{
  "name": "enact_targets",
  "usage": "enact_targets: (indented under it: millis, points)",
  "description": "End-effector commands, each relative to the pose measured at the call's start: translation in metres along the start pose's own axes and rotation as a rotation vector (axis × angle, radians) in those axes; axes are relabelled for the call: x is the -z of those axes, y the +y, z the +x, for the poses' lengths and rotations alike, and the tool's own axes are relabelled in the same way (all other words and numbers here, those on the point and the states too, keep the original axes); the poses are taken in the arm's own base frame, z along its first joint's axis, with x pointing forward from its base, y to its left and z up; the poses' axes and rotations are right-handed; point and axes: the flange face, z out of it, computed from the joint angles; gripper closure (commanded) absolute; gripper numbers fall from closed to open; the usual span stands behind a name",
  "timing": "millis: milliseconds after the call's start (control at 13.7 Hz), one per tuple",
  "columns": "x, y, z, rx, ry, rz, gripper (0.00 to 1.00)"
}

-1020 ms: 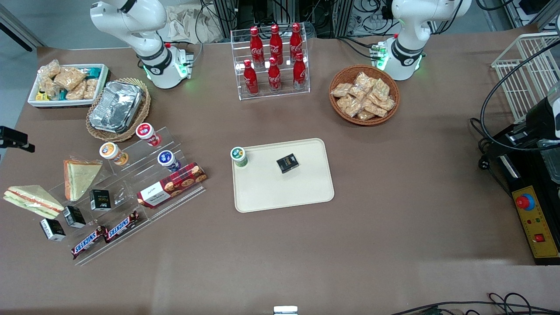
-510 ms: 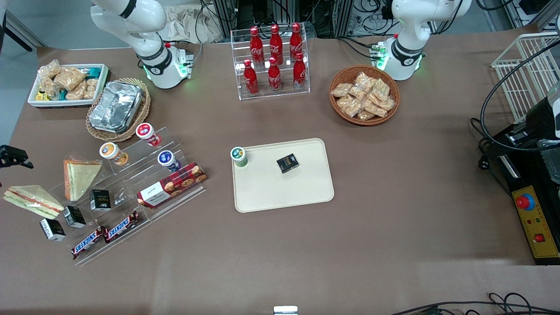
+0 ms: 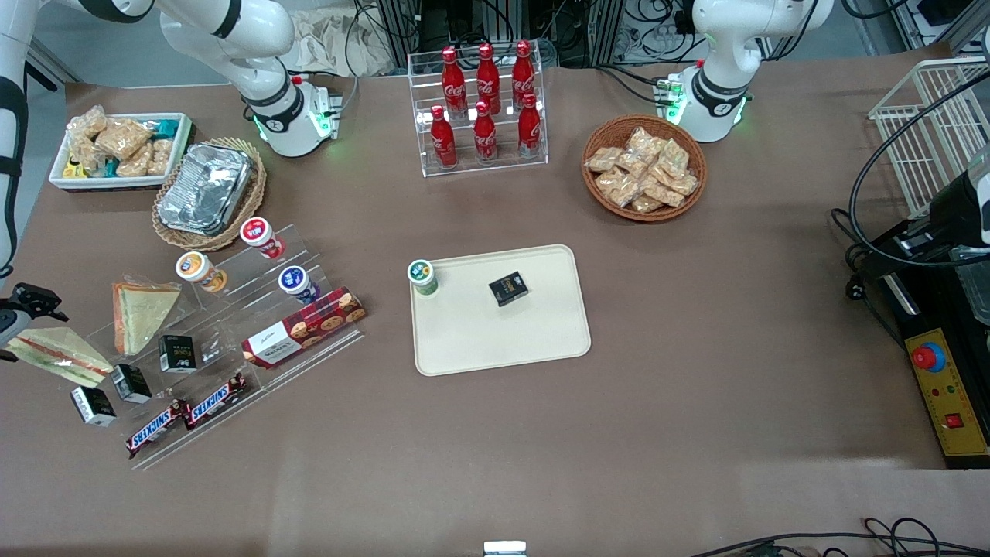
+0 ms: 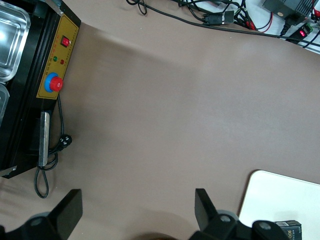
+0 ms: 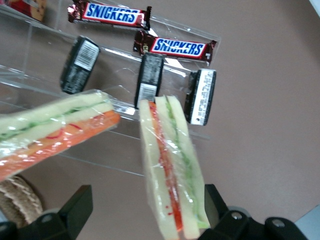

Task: Place sandwich on tray
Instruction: 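Close the right gripper on the upright wrapped sandwich and lift it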

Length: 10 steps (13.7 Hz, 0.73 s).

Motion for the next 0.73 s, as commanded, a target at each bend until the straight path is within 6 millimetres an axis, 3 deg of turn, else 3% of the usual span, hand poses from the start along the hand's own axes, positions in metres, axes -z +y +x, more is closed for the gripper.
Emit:
enact_targets:
  millis: [0, 437, 656]
  points:
    - [-0.012, 0.013, -0.007, 0.038, 0.027, -0.026, 0.01]
    - [-0.044, 0.027, -0.030, 0.014, 0.077, -0.015, 0.01]
    - [-0.059, 0.028, -0.028, 0.019, 0.103, 0.008, 0.01]
